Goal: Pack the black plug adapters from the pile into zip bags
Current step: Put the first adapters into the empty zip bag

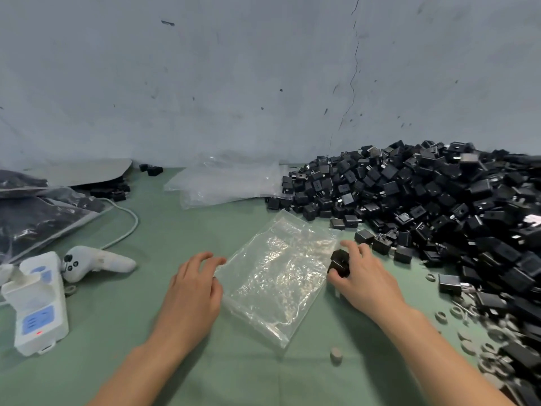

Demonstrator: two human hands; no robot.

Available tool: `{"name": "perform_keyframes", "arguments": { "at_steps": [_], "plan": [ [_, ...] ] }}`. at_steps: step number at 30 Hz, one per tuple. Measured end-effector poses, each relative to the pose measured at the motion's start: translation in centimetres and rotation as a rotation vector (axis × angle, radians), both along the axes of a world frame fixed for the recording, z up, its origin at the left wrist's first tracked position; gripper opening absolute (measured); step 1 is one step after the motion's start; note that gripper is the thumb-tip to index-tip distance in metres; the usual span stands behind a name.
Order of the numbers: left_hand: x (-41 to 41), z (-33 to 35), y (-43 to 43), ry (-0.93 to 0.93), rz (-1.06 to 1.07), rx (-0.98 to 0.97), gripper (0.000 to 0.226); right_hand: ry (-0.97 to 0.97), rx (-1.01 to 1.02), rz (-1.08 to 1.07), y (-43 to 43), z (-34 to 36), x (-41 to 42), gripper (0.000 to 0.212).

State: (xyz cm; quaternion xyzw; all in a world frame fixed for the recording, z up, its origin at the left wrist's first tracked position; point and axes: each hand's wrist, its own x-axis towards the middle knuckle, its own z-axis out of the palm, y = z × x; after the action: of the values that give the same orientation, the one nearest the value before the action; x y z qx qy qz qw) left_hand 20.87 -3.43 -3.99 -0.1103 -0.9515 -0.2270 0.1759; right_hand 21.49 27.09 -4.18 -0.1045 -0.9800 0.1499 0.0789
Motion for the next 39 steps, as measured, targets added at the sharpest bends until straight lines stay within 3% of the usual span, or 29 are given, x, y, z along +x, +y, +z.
{"name": "perform_keyframes", "arguments": {
  "at_steps": [2, 9, 13, 27, 30, 32, 37, 38, 39],
  "plan": [
    [0.2, 0.2, 0.1, 0.004, -0.006, 0.017, 0.039, -0.013, 0.038, -0.016, -0.4, 0.0, 0.2, 0.056],
    [1.2, 0.5, 0.3, 0.027, -0.053, 0.017, 0.039, 0.068, 0.194, -0.022, -1.7, -0.9, 0.9, 0.034],
    [1.9, 0.6, -0.3, 0.03, -0.066, 0.003, 0.038, 0.108, 0.265, -0.058, -1.5, -1.3, 1.1, 0.04],
    [2.7, 1.2, -0.9, 0.135, -0.098, 0.106, 0.038, 0.117, 0.23, -0.103, -1.0, -0.8, 1.3, 0.036],
    [3.0, 1.6, 0.0, 0.121, -0.137, 0.192, 0.037, 0.187, 0.017, -0.127, -0.8, -0.4, 1.3, 0.033],
    [3.4, 2.3, 1.1, 0.028, -0.149, 0.363, 0.035, 0.244, -0.258, -0.166, -0.9, 0.5, 1.4, 0.028],
    [4.9, 5.0, 5.1, -0.481, -0.086, 1.216, 0.02, 0.221, -1.473, -0.14, -4.4, 5.2, 2.0, 0.009],
    [5.4, 5.5, 6.0, -0.609, -0.09, 1.403, 0.015, 0.162, -1.636, -0.089, -5.8, 6.0, 2.3, 0.003],
    [5.8, 5.9, 6.8, -0.726, -0.106, 1.547, 0.017, 0.115, -1.751, -0.028, -7.2, 6.5, 2.5, 0.013]
  ]
}}
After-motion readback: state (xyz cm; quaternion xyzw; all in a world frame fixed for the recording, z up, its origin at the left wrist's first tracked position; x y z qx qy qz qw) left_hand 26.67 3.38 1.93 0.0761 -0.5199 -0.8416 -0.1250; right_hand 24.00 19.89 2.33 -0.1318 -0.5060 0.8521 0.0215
